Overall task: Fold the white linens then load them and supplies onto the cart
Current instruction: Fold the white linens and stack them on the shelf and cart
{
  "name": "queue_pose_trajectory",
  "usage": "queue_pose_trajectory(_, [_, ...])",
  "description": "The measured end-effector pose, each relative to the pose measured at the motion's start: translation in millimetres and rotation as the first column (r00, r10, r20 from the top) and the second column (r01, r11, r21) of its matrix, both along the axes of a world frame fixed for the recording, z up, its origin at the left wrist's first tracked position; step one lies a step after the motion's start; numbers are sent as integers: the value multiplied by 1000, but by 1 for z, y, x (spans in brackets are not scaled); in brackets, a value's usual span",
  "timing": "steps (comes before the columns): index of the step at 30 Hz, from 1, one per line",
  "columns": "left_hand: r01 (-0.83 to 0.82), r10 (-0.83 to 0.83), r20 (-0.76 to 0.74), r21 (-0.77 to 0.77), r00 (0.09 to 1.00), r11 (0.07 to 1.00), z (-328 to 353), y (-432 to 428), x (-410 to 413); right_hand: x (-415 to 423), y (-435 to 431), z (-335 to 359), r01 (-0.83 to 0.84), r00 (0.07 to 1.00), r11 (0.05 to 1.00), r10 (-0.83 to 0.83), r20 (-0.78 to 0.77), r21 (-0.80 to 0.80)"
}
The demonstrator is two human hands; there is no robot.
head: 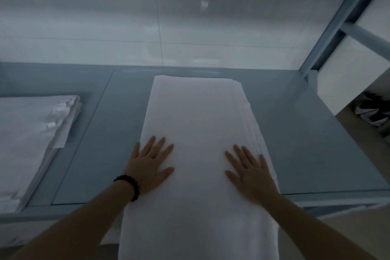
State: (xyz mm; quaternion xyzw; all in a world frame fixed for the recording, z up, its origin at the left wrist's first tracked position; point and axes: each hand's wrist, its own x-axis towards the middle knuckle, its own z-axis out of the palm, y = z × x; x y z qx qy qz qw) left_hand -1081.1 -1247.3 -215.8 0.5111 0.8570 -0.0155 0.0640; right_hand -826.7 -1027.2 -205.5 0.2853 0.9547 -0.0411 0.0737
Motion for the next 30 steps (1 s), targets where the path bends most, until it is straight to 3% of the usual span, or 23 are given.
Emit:
queue_pose_trajectory(8, [-15, 18, 118, -23, 993, 1000, 0, -72, 1, 54, 17, 8, 59, 990, 998, -57, 127, -12])
queue_pose_trajectory(11, [81, -69, 117, -93, 991, 992, 6, -88, -3, 72, 18, 18, -33, 978, 998, 21, 210, 55])
queue_pose_trajectory(14, [248, -233, 106, -157, 967, 956, 17, -106, -9, 94, 20, 39, -203, 962, 977, 186, 198, 68])
queue_pose_trajectory(20, [527, -564, -171, -219, 808, 821, 36, -122, -1, 123, 39, 55, -494, 845, 842, 406, 348, 217])
queue_pose_trajectory(30, [516, -453, -375, 82, 809, 853, -14, -107, 25, 106, 51, 7, -648, 748, 631, 631, 203, 427])
